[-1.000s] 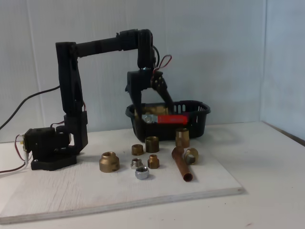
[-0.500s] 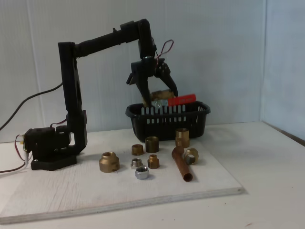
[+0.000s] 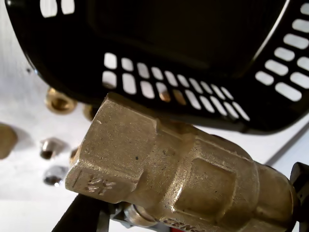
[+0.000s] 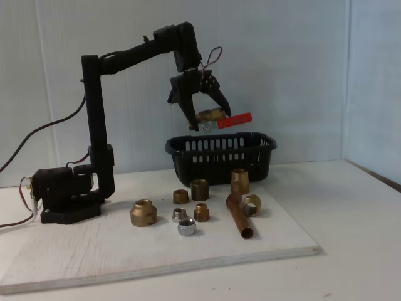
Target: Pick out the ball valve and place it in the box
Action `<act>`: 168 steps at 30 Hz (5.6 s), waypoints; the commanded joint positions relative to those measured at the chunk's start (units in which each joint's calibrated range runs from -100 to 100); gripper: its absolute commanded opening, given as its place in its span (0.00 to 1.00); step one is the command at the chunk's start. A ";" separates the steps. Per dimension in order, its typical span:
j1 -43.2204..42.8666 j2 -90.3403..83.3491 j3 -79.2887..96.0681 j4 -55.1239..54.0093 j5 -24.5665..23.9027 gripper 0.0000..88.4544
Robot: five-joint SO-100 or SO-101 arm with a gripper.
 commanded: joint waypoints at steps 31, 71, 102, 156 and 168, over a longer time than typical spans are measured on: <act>-7.14 11.79 -5.82 -8.53 -1.21 0.20; -10.83 20.35 -6.27 -13.43 -3.64 0.20; -9.06 20.77 -5.64 -13.69 -3.95 0.43; 21.94 17.64 -24.50 0.51 -3.59 0.01; 24.00 -14.33 17.01 -4.56 -1.46 0.01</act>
